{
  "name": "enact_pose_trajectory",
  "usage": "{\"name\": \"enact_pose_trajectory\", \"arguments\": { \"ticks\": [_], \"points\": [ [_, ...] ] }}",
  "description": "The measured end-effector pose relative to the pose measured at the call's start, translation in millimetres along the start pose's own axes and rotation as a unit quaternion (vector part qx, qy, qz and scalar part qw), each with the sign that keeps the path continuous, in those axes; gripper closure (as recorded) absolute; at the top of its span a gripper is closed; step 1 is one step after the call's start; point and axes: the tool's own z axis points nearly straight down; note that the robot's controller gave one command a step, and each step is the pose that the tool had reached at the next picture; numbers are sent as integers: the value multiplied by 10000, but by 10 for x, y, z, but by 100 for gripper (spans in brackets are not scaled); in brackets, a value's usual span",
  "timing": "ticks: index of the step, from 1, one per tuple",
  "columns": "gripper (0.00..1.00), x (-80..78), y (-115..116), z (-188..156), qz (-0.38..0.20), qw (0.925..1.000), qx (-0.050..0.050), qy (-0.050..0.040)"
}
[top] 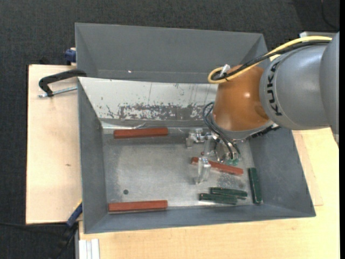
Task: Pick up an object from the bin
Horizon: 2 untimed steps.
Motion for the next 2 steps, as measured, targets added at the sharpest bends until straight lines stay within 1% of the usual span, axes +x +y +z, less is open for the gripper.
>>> {"name": "enact_pose_trajectory", "arguments": {
  "ticks": [1, 2],
  "points": [
    [0, -115, -154, -23, 1022, 9948, 3, -42],
    [100, -38, -655, -8, -466, 9989, 6, -28]
  ]
}}
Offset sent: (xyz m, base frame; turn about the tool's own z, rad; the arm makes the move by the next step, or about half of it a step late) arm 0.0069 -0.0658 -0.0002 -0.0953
